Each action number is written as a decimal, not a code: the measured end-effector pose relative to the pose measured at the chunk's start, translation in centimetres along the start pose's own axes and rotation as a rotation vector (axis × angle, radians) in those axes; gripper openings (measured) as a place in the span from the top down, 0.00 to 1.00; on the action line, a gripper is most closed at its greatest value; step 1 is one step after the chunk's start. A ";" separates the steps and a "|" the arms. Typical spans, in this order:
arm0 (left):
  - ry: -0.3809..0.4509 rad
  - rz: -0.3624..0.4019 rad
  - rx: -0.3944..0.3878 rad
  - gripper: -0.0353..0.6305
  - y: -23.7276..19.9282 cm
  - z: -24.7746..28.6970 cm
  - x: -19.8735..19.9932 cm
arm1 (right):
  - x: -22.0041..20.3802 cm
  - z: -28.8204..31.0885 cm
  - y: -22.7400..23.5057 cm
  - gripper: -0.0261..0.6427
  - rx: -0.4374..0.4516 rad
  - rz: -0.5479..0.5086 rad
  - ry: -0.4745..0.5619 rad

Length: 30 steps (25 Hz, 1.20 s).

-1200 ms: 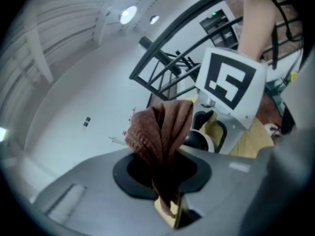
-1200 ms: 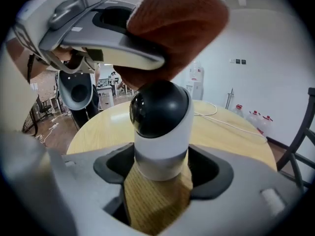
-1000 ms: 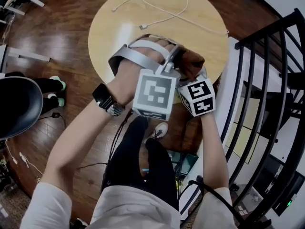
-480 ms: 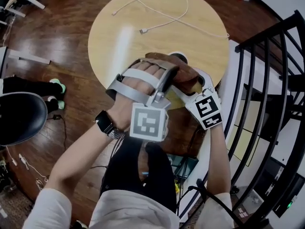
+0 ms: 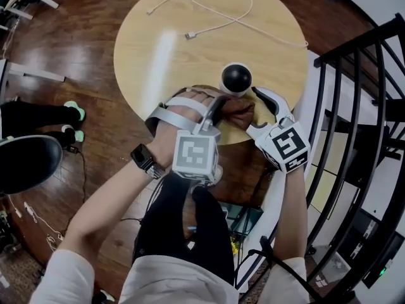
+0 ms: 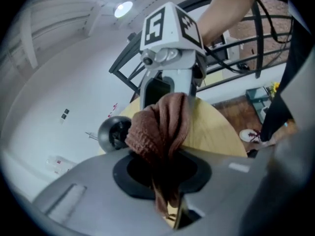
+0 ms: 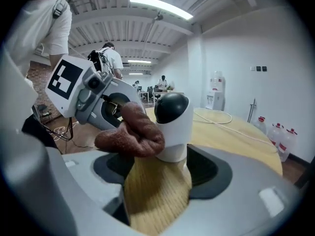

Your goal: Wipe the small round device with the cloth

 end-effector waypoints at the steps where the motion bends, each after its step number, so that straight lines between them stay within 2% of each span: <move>1: -0.011 0.022 -0.007 0.83 0.3 0.3 -0.2 | 0.0 0.0 -0.1 0.47 0.011 -0.011 0.001; 4: -0.002 0.037 -0.038 0.83 0.7 0.2 0.3 | -0.1 -0.4 -0.3 0.47 0.037 -0.027 0.019; 6: 0.030 -0.034 -0.033 0.83 0.3 -0.8 0.4 | -0.1 -0.7 -0.1 0.47 0.040 -0.006 0.042; 7: 0.047 -0.119 -0.022 0.83 -0.3 -1.5 -0.1 | -0.1 -0.8 0.1 0.47 0.037 0.009 0.056; 8: 0.071 -0.257 -0.014 0.83 -1.2 -2.3 -0.9 | 0.1 -0.9 0.2 0.47 0.033 0.021 0.071; 10: 0.143 -0.605 0.011 0.83 -3.9 -3.9 -2.7 | 0.5 -0.8 0.2 0.47 0.027 0.034 0.087; 11: 0.182 -0.727 0.049 0.83 -5.6 -4.6 -3.4 | 0.6 -0.6 0.2 0.47 0.026 0.036 0.084; 12: 0.208 -0.770 0.109 0.83 -7.2 -5.1 -3.7 | 0.7 -0.5 0.3 0.47 0.026 0.032 0.074; 13: 0.213 -0.740 0.180 0.83 -8.3 -5.3 -3.7 | 0.7 -0.3 0.4 0.47 0.026 0.024 0.062; 14: 0.206 -0.658 0.247 0.83 -8.7 -5.2 -3.5 | 0.6 -0.1 0.6 0.47 0.025 0.012 0.050; 15: 0.197 -0.536 0.298 0.83 -8.5 -4.7 -3.0 | 0.4 0.1 0.8 0.47 0.026 -0.001 0.037; 17: 0.202 -0.238 0.357 0.83 -6.8 -3.3 -1.7 | 0.1 0.2 1.1 0.47 0.030 -0.019 0.022; 18: 0.214 -0.121 0.370 0.83 -5.9 -2.6 -1.3 | 0.1 0.1 1.2 0.47 0.031 -0.017 0.024; 19: 0.227 -0.057 0.377 0.83 -5.4 -2.3 -1.2 | 0.2 0.0 1.3 0.47 0.032 -0.012 0.033; 24: 0.251 0.004 0.395 0.83 -4.6 -3.2 -2.0 | 1.4 0.3 0.8 0.47 0.042 -0.019 0.074; 30: 0.224 0.110 0.272 0.83 -1.7 -1.6 -1.7 | 1.7 -0.6 0.9 0.47 0.077 -0.002 0.139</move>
Point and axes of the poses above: the fingertips, and each gripper's own axes: z forward along the fingers, y to its right, x out of its top, the point moved 3 cm from there along -z, backward along the fingers, and after that the axes turned 7 degrees about x, right-handed, at the moved point
